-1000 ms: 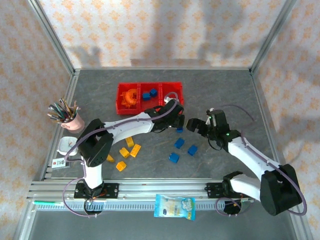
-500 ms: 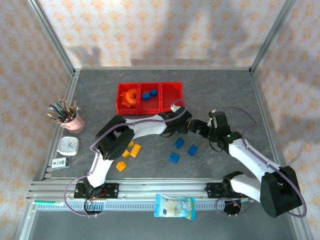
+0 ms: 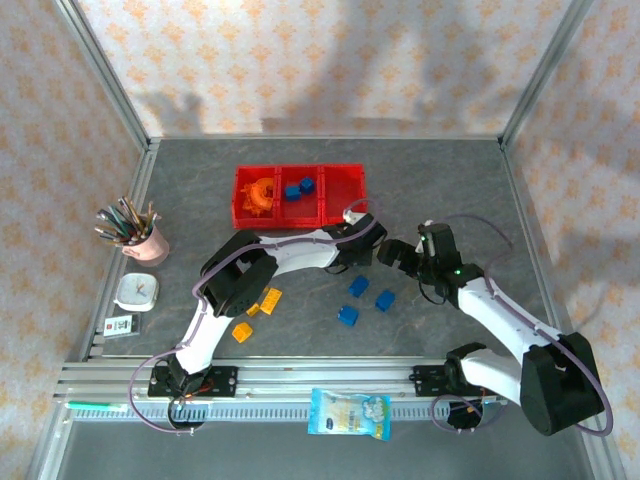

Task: Sort the legos into containers by color
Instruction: Pick up the lego from the center of the table.

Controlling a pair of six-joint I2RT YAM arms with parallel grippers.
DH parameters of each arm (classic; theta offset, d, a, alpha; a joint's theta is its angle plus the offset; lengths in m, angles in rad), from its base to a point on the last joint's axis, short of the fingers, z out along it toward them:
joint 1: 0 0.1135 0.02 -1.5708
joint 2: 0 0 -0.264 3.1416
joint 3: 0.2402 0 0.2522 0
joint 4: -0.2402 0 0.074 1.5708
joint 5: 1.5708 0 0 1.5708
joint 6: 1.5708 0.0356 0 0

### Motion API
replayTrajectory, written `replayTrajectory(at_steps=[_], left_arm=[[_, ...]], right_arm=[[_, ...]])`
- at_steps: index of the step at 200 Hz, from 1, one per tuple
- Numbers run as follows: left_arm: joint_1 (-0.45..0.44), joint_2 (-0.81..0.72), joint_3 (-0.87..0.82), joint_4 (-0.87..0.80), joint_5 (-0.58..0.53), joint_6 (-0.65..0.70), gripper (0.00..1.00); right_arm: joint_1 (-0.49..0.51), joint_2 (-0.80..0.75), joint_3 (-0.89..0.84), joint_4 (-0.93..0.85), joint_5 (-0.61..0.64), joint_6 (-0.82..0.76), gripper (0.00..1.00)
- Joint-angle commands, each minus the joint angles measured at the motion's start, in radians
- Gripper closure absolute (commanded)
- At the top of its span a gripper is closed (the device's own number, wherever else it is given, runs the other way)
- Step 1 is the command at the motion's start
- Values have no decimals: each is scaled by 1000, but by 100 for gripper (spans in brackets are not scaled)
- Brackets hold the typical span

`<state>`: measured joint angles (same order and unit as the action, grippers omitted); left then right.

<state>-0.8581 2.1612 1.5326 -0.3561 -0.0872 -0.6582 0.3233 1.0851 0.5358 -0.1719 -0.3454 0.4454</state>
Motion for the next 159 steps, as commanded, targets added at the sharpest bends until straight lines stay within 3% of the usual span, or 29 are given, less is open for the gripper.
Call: replayTrajectory(at_steps=[1, 57, 111, 159], left_arm=[[-6, -13, 0, -14, -24, -2, 58], [-4, -102, -42, -17, -63, 15, 72], [9, -281, -123, -3, -111, 33, 74], [111, -389, -156, 0, -159, 66, 74]], right_arm=[[-9, -7, -10, 11, -8, -10, 0], [-9, -14, 21, -1, -50, -64, 0], [1, 3, 62, -2, -90, -99, 0], [119, 91, 150, 33, -41, -106, 0]])
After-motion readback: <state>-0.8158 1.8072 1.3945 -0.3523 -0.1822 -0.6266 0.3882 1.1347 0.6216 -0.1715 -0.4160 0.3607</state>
